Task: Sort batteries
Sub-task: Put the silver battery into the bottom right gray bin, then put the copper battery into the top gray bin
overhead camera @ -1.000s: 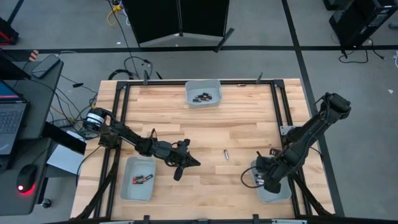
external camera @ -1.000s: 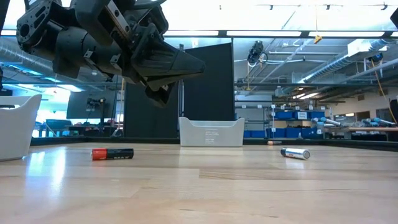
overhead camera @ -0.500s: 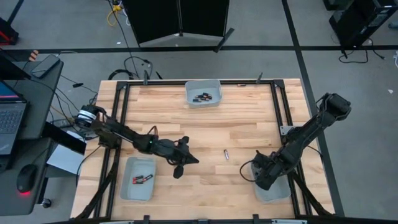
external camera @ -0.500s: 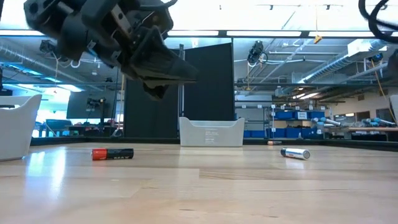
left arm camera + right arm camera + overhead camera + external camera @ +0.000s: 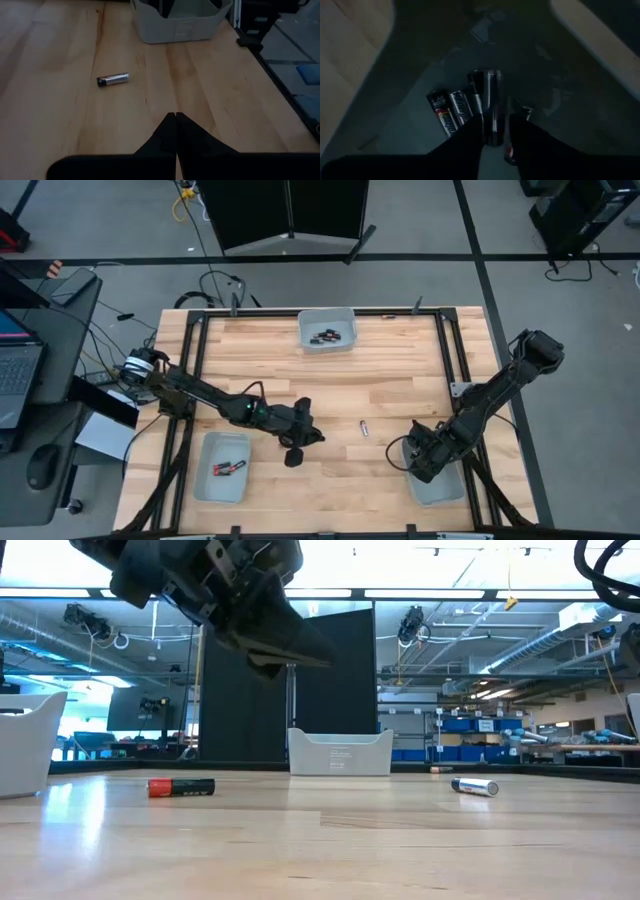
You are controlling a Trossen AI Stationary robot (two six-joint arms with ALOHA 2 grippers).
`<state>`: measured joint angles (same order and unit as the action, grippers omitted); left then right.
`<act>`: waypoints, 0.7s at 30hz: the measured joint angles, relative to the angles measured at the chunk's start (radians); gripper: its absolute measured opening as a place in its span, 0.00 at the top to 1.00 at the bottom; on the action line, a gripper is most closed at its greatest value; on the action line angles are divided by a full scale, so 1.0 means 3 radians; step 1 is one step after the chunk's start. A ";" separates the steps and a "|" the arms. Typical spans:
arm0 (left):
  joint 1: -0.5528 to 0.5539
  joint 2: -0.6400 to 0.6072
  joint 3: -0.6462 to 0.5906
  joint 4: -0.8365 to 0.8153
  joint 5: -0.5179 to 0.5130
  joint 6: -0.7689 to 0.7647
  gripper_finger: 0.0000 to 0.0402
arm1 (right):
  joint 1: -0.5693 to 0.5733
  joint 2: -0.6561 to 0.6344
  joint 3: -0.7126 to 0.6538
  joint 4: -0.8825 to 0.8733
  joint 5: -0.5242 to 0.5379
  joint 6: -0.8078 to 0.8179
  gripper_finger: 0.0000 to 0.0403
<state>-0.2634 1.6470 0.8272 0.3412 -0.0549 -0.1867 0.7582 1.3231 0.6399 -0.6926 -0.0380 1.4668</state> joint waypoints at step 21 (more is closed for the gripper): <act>0.0003 0.0000 -0.0003 -0.0280 -0.0521 0.0172 0.99 | 0.0067 0.0047 0.0159 -0.0154 0.0324 -0.0120 0.95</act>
<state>-0.2626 1.6470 0.8265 0.2573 -0.2112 -0.1352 0.7783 1.3373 0.6876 -0.7389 0.0592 1.4309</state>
